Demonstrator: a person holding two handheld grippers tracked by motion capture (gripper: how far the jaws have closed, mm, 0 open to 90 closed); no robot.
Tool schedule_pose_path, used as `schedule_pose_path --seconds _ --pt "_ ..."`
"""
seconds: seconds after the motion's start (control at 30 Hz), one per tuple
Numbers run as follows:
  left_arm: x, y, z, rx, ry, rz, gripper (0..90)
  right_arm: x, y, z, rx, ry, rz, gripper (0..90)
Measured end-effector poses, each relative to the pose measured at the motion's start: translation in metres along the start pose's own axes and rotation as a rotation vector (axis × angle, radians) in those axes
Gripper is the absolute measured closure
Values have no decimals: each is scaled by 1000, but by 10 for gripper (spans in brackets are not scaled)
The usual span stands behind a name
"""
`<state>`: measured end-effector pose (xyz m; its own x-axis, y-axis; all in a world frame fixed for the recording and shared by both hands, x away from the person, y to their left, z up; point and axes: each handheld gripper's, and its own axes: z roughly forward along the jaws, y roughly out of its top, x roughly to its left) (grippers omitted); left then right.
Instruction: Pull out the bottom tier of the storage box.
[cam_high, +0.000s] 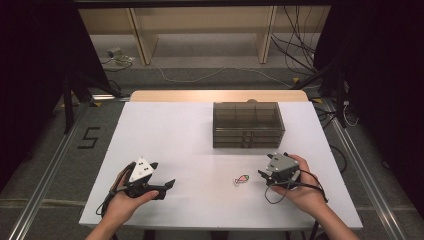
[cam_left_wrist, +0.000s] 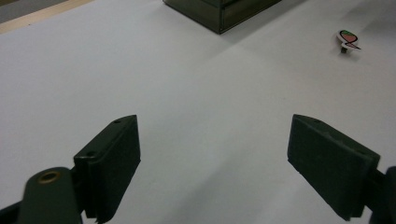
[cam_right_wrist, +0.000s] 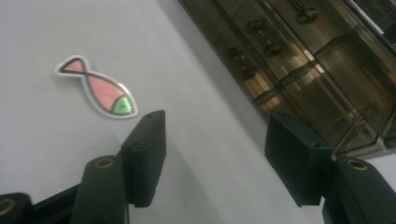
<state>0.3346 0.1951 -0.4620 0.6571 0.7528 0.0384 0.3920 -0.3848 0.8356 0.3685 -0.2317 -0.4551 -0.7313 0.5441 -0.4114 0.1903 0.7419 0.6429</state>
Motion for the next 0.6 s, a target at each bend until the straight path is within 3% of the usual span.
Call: schedule_pose_path --seconds 0.13,0.27,0.6 --pt "0 -1 -1 4 1 0 171 -1 10 18 38 -36 -83 434" --pt "1 -1 -2 1 3 -1 171 0 16 31 65 -56 -117 445" --pt "1 -1 -1 14 18 8 181 8 34 71 149 -123 -304 519"
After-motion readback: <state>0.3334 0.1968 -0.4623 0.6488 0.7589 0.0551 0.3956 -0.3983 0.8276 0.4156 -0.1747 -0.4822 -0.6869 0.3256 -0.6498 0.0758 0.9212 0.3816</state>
